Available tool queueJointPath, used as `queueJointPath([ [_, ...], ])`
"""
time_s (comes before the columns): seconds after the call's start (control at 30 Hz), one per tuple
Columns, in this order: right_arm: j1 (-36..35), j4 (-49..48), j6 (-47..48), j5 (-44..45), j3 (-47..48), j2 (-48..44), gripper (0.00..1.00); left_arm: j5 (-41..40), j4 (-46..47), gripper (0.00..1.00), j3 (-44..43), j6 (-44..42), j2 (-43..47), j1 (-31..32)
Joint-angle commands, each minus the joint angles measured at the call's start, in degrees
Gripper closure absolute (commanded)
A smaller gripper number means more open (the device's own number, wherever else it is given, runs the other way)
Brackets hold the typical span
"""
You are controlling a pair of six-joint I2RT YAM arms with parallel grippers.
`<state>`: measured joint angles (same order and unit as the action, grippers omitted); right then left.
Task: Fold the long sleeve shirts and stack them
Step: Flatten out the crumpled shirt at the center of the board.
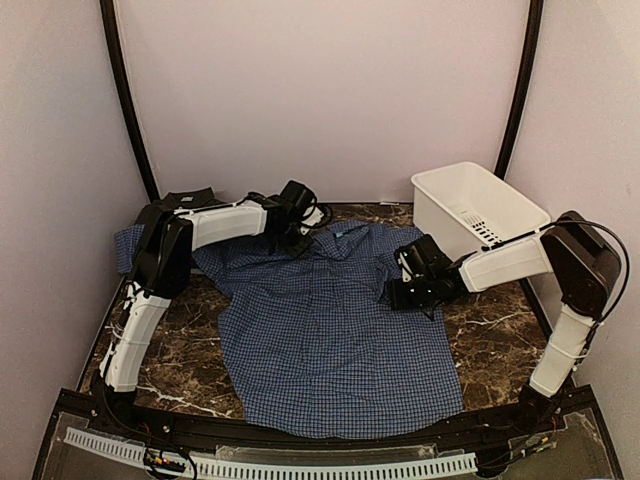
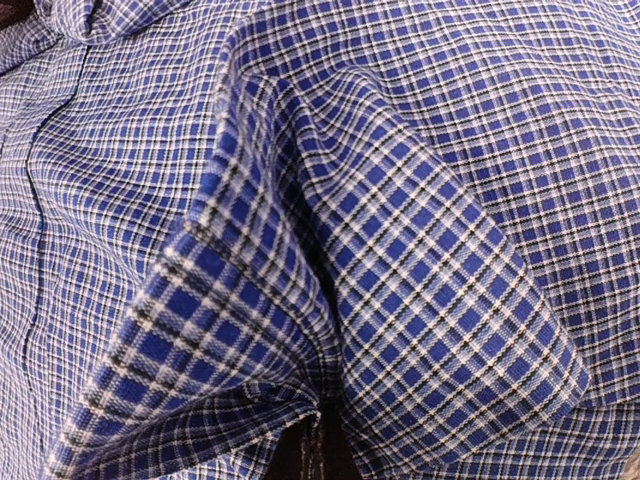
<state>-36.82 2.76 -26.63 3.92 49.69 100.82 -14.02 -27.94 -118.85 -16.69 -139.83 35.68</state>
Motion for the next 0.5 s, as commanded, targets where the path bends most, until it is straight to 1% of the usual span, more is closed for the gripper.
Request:
queueJointPath([
  [0.0, -0.6, 13.0, 0.3, -2.4, -3.0, 5.0, 1.00, -6.7, 2.2, 1.00, -1.7, 1.5, 1.3, -1.3],
  [0.17, -0.6, 13.1, 0.5, -2.4, -2.6, 5.2, 1.00, -11.4, 4.1, 1.00, -3.9, 3.4, 2.0, -3.8],
  [0.37, -0.6, 13.9, 0.5, -2.3, -1.0, 5.1, 1.00, -21.0, 7.4, 1.00, -6.4, 5.8, 0.8, -7.1],
  [0.47, -0.6, 14.5, 0.6, -1.6, -0.3, 4.7, 1.00, -22.4, 6.3, 1.00, -9.8, 8.4, -0.9, -9.3],
])
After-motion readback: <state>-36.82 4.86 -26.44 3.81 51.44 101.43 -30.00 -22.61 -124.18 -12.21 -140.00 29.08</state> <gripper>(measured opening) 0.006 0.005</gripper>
